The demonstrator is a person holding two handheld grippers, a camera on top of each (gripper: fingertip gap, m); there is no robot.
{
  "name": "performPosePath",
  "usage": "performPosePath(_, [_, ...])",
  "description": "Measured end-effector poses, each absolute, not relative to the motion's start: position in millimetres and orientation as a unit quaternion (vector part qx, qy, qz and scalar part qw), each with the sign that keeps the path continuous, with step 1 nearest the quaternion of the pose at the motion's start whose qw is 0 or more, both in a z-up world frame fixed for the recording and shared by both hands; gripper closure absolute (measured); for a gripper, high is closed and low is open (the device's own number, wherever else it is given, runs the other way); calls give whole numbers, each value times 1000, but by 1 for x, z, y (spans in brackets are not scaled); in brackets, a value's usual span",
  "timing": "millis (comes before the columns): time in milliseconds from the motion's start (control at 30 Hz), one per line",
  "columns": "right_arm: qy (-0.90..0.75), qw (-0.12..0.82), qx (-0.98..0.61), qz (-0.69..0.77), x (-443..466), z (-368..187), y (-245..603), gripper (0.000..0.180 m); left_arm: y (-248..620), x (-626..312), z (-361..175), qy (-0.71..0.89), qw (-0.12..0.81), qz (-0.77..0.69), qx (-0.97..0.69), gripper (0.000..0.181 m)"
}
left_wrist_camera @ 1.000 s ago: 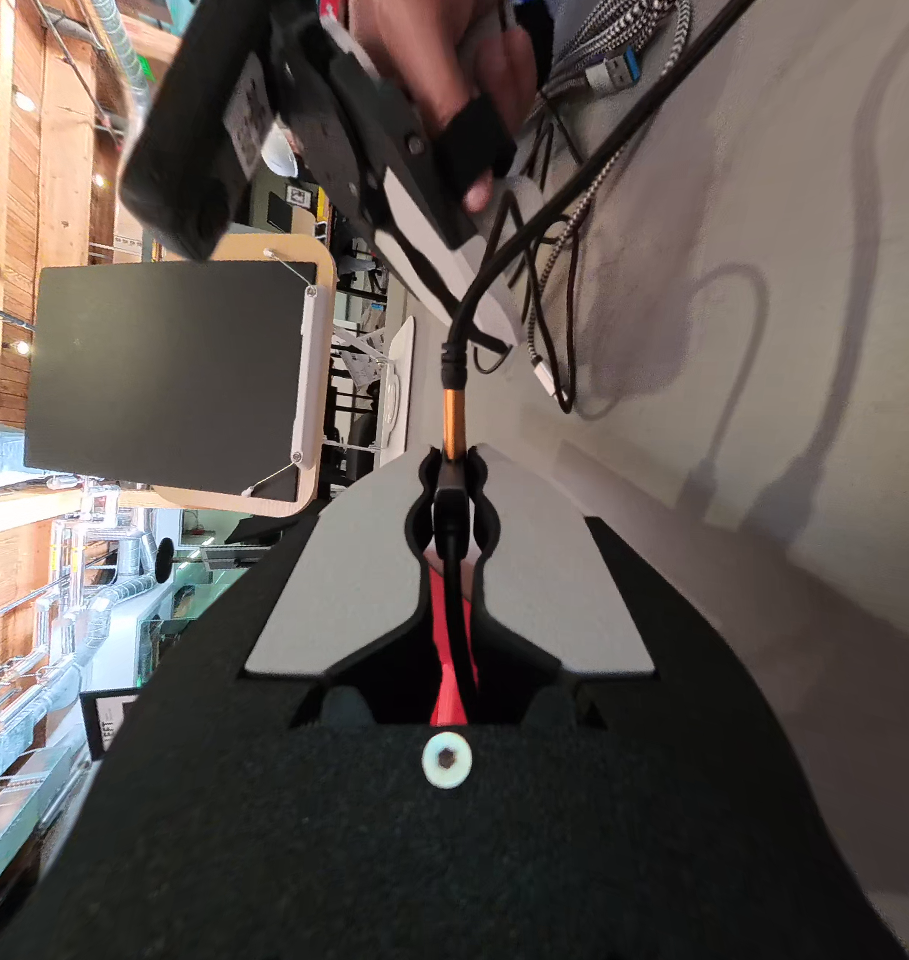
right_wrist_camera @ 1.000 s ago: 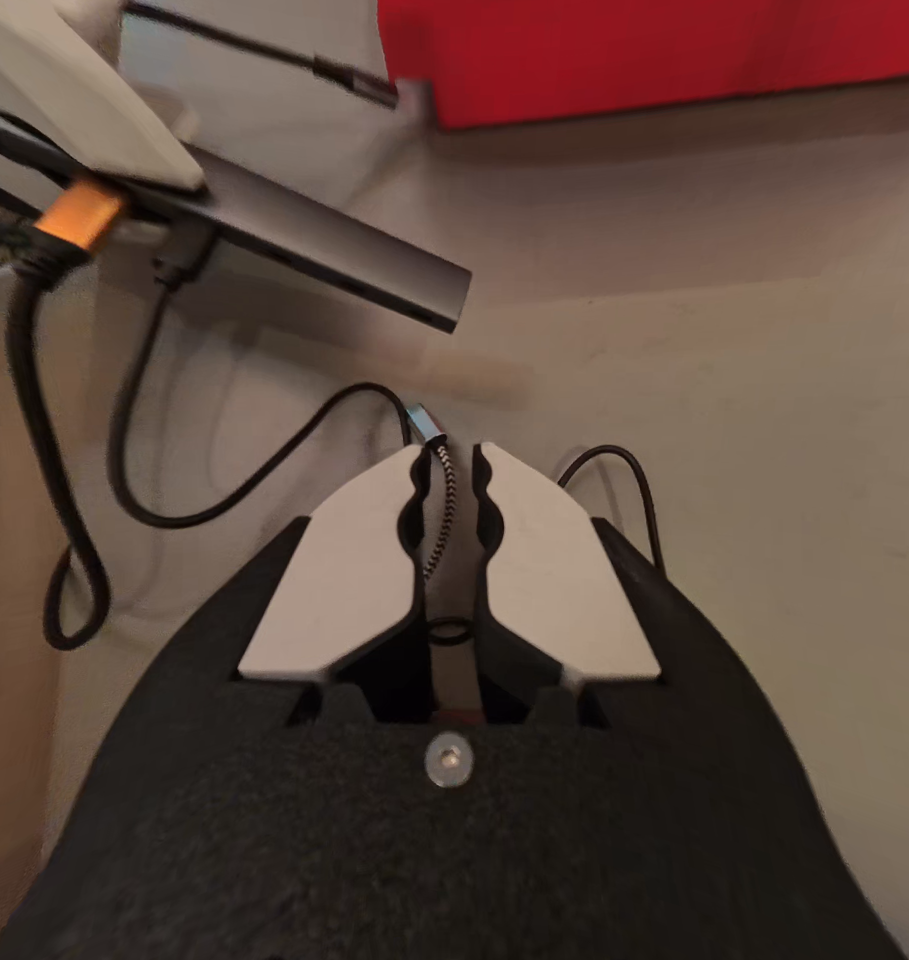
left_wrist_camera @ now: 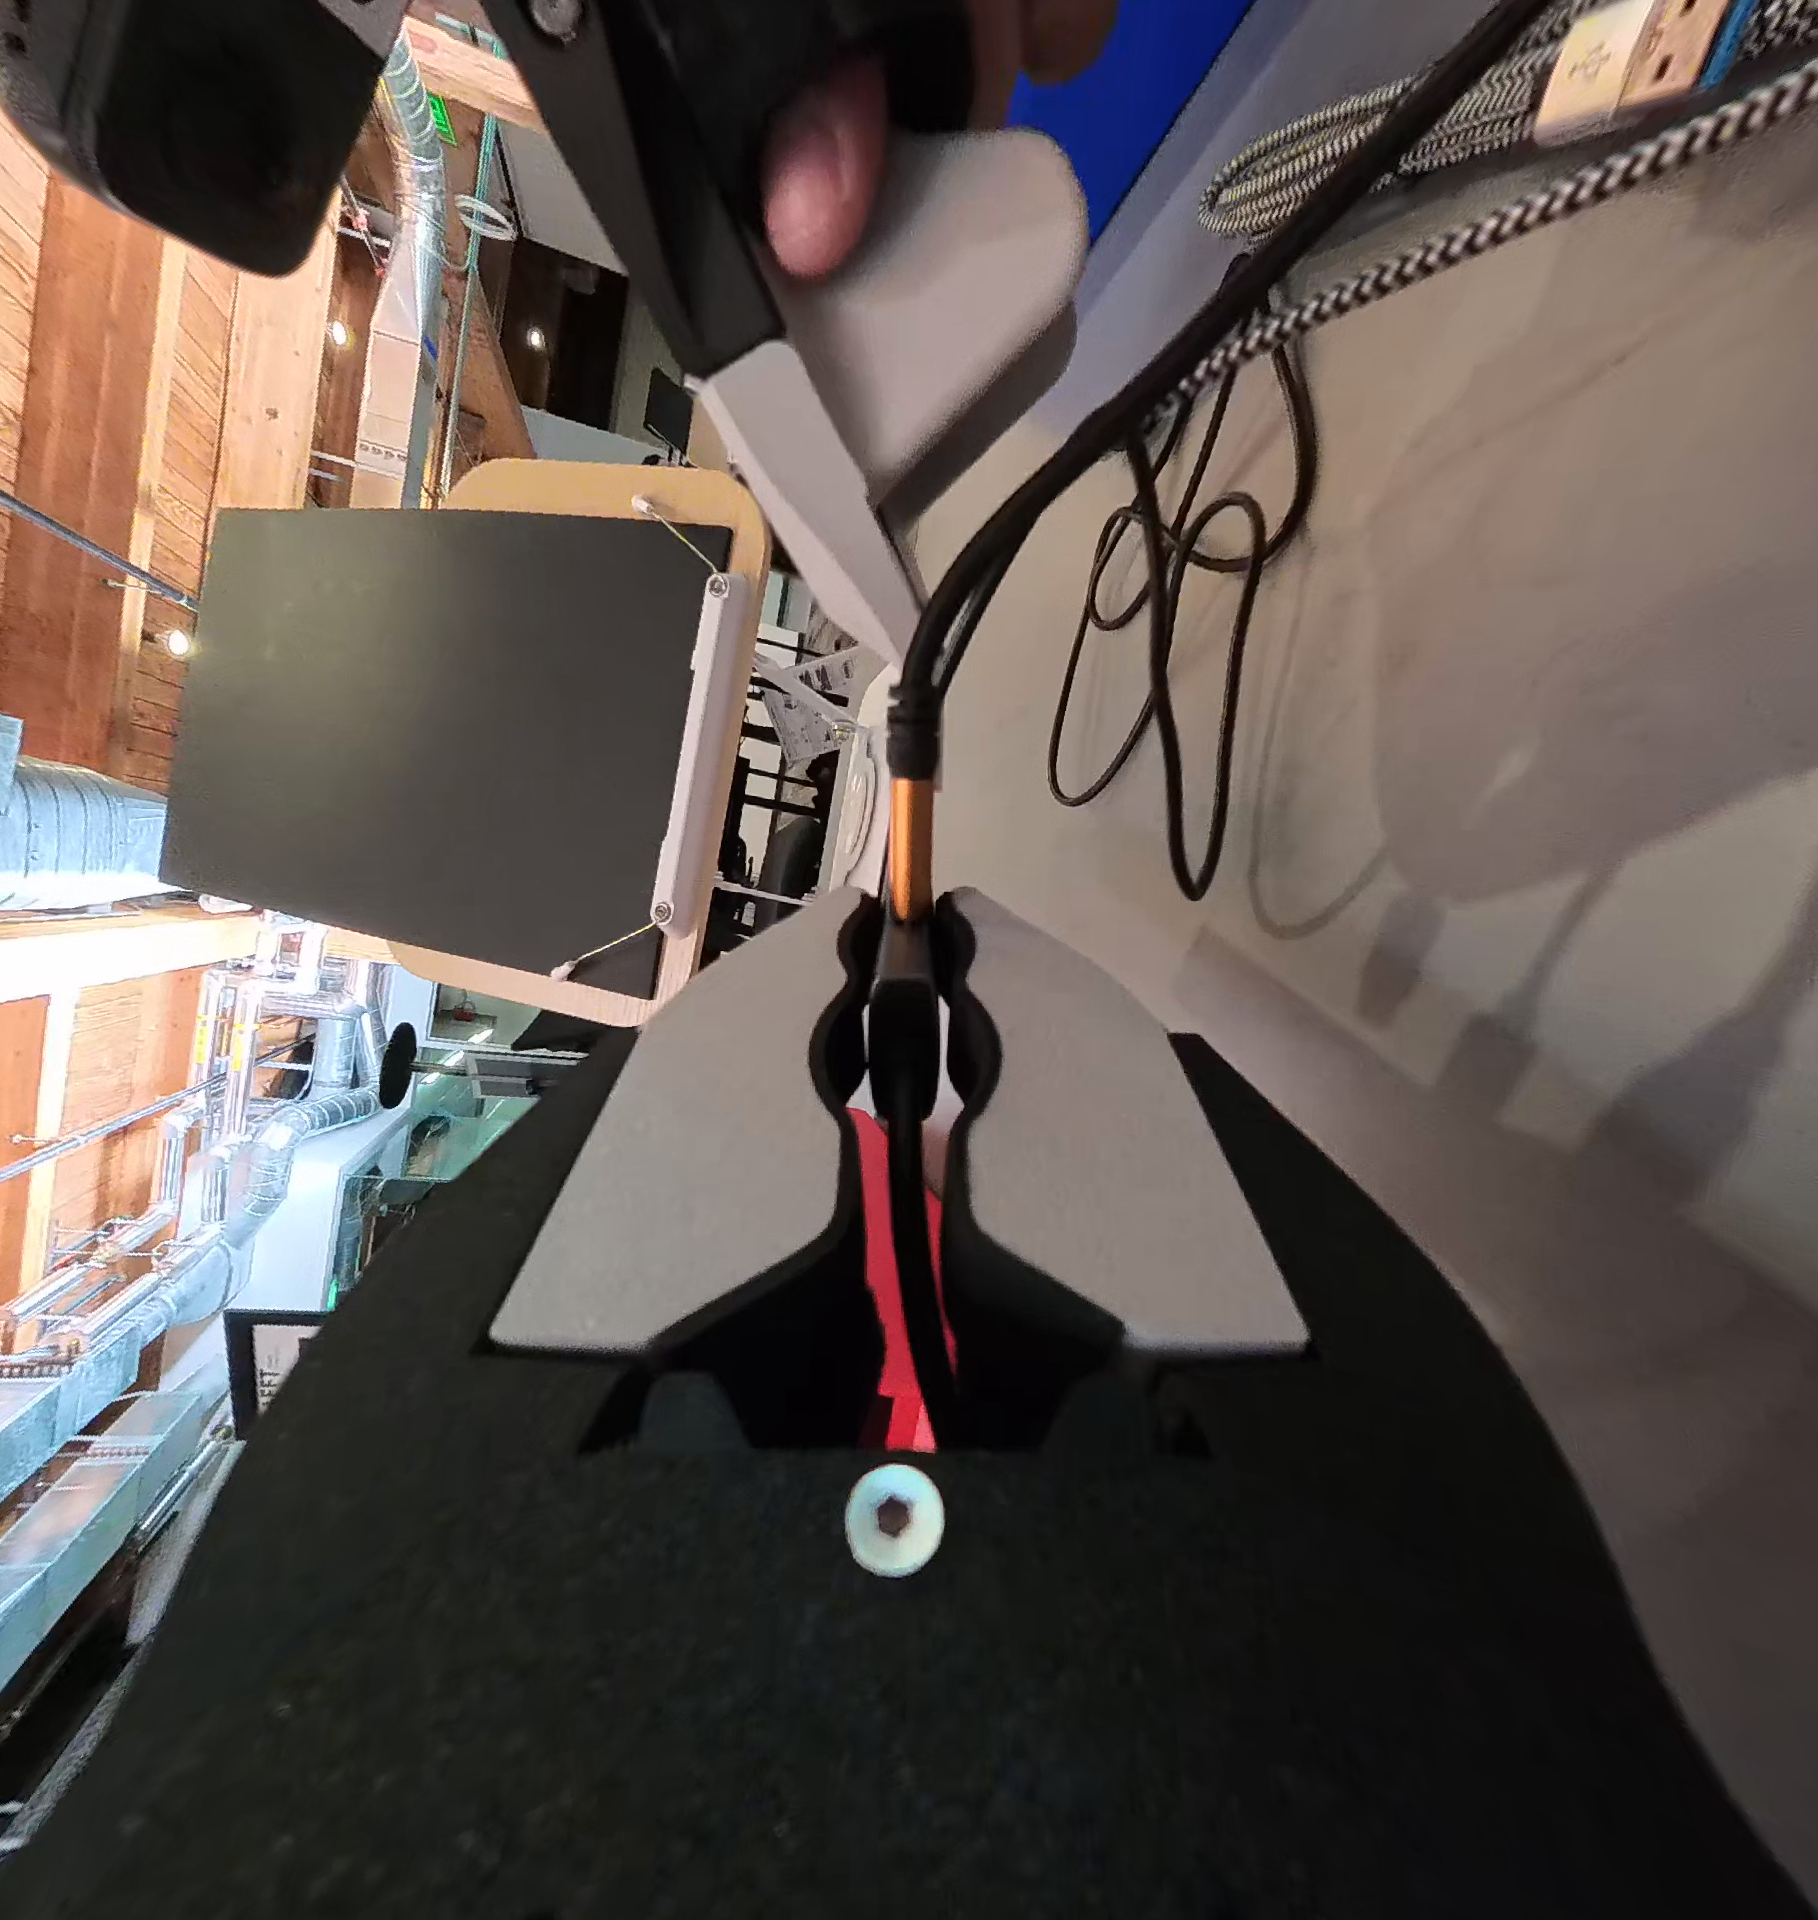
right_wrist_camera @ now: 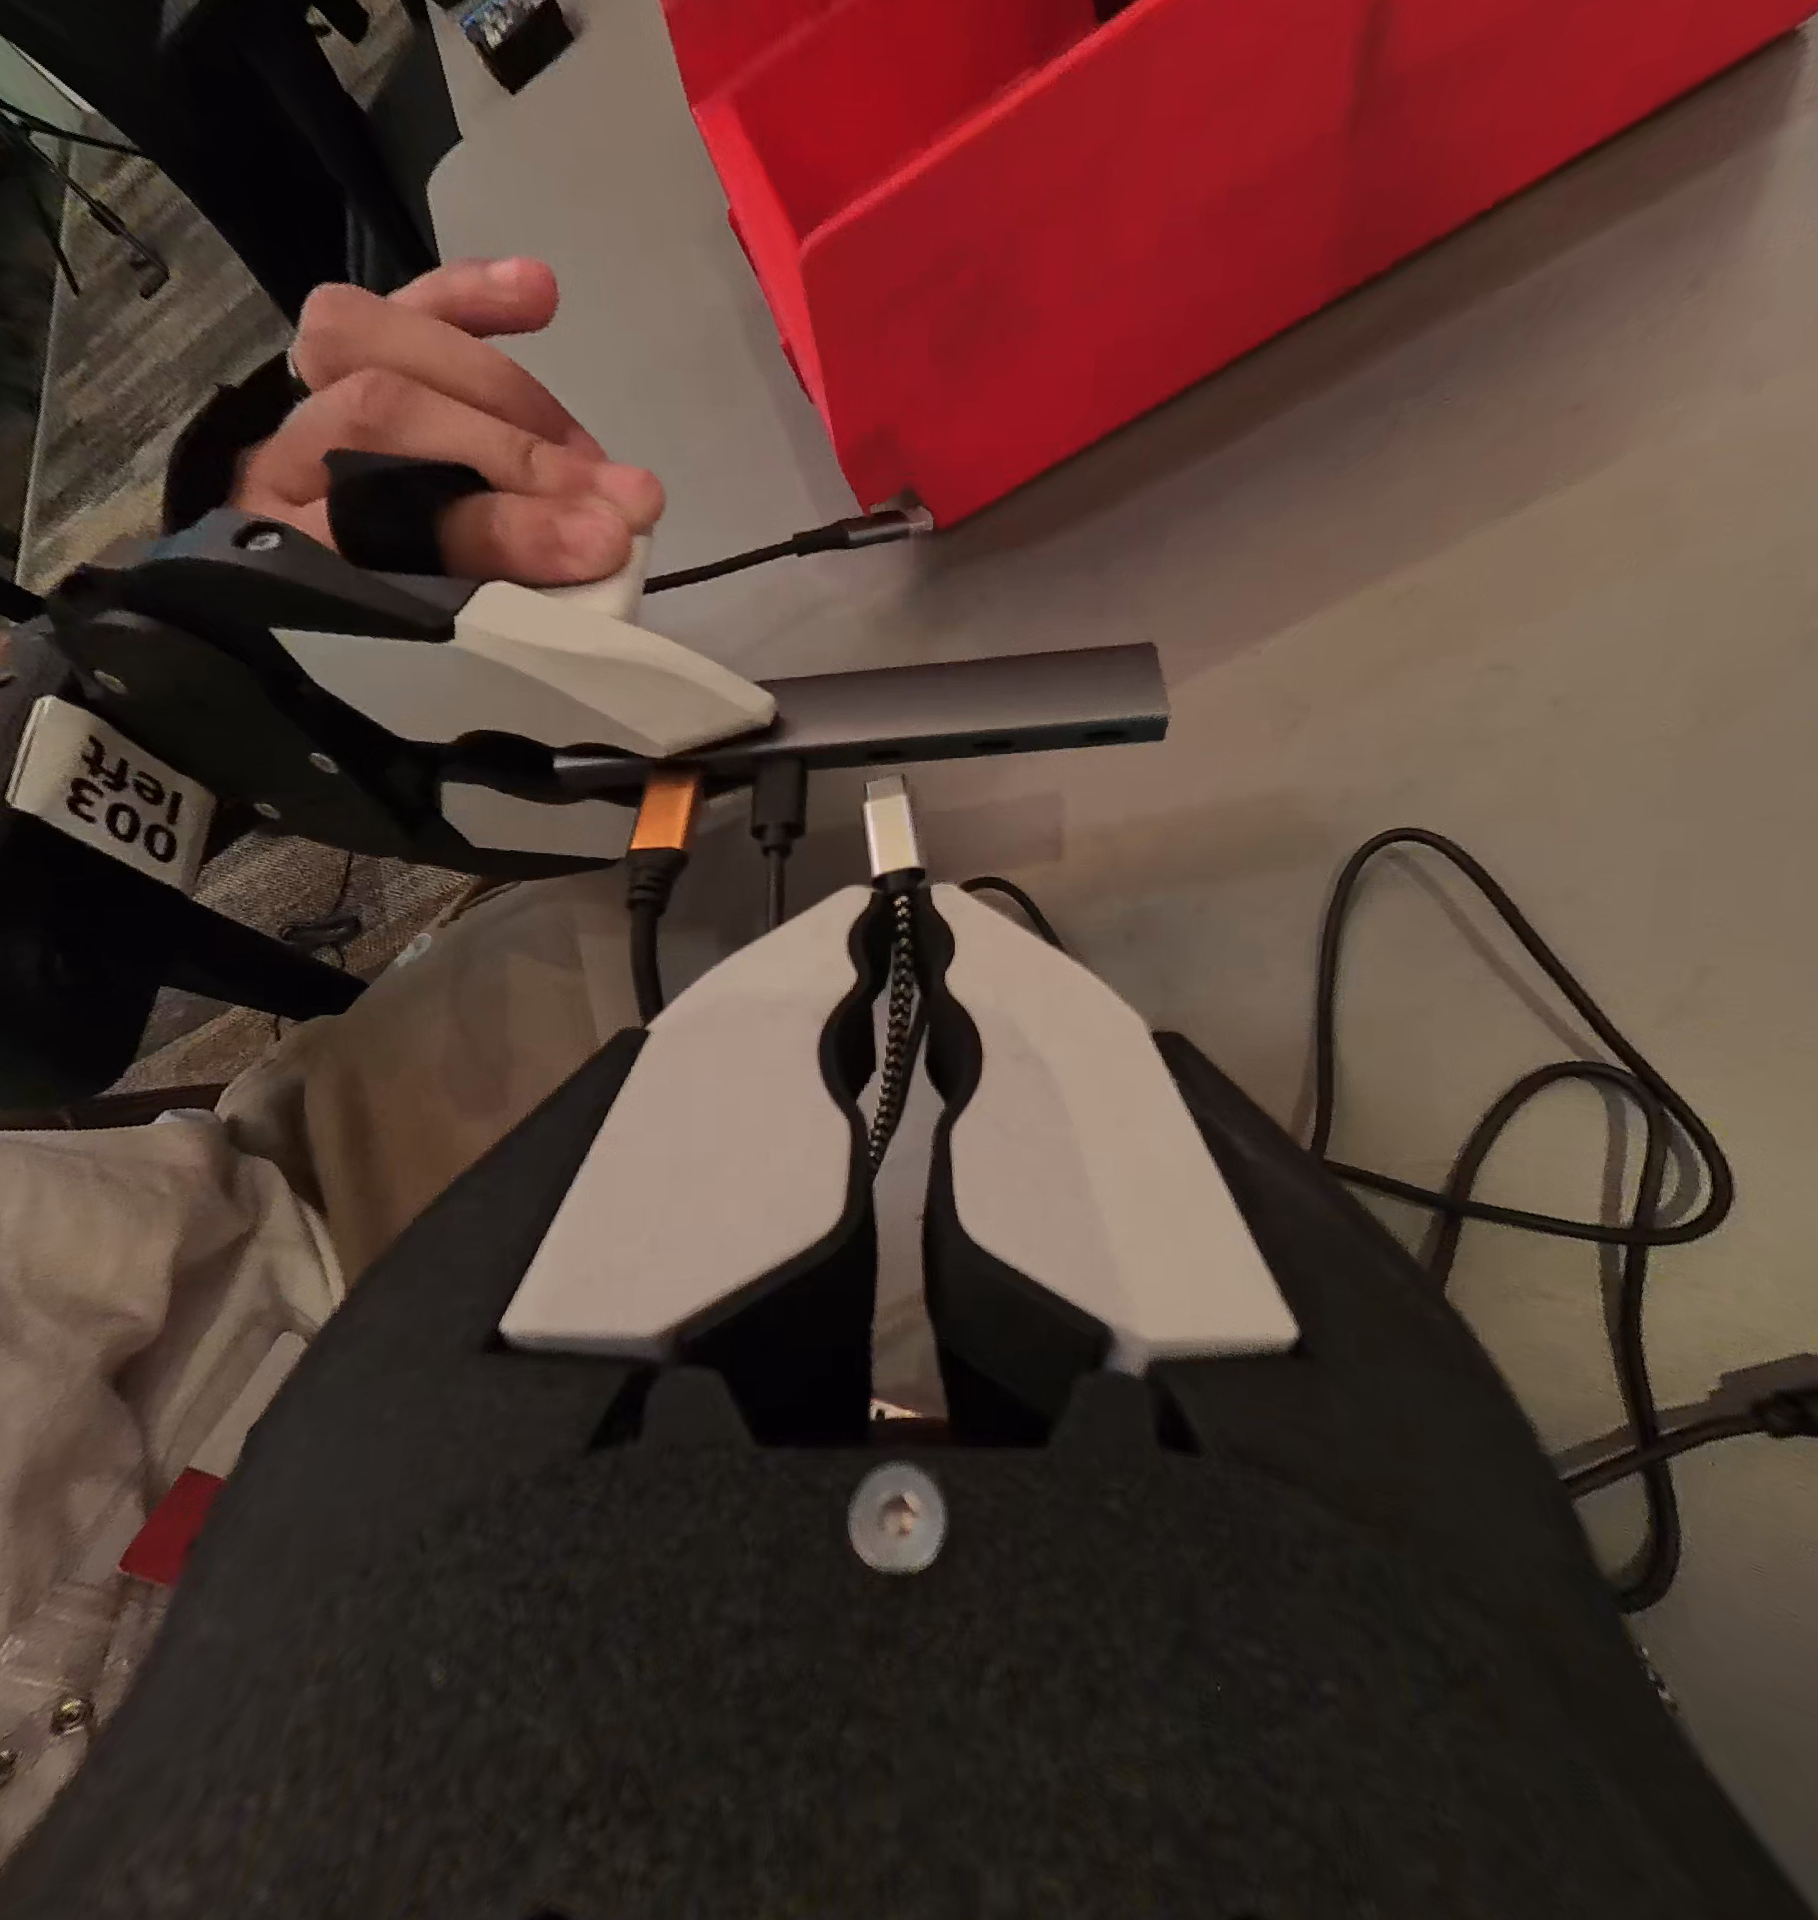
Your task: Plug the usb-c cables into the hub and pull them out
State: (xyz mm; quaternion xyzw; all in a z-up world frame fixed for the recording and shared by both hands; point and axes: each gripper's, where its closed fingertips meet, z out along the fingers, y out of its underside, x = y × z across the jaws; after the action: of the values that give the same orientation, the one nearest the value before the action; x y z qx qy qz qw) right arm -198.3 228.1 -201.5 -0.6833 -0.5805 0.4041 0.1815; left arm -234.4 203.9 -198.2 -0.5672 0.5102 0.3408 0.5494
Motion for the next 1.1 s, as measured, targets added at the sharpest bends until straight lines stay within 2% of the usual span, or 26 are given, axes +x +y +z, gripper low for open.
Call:
performPosePath(633, [-562, 181, -686, 425, -205, -201, 225, 176, 202, -230, -199, 512, 551, 338, -566, 172])
performPosePath(833, [-562, 263, -634, 462, -214, -193, 228, 174, 201, -233, -190, 490, 574, 323, -571, 172])
performPosePath(1000, [-559, 285, -604, 491, -221, -191, 224, 164, 201, -230, -192, 496, 572, 320, -569, 172])
performPosePath(1067, [-561, 278, -599, 499, -221, -191, 221, 169, 200, -225, -192, 503, 573, 316, -564, 172])
performPosePath(1100, [-571, 269, -591, 501, -219, -193, 216, 178, 201, -223, -195, 511, 571, 315, -561, 172])
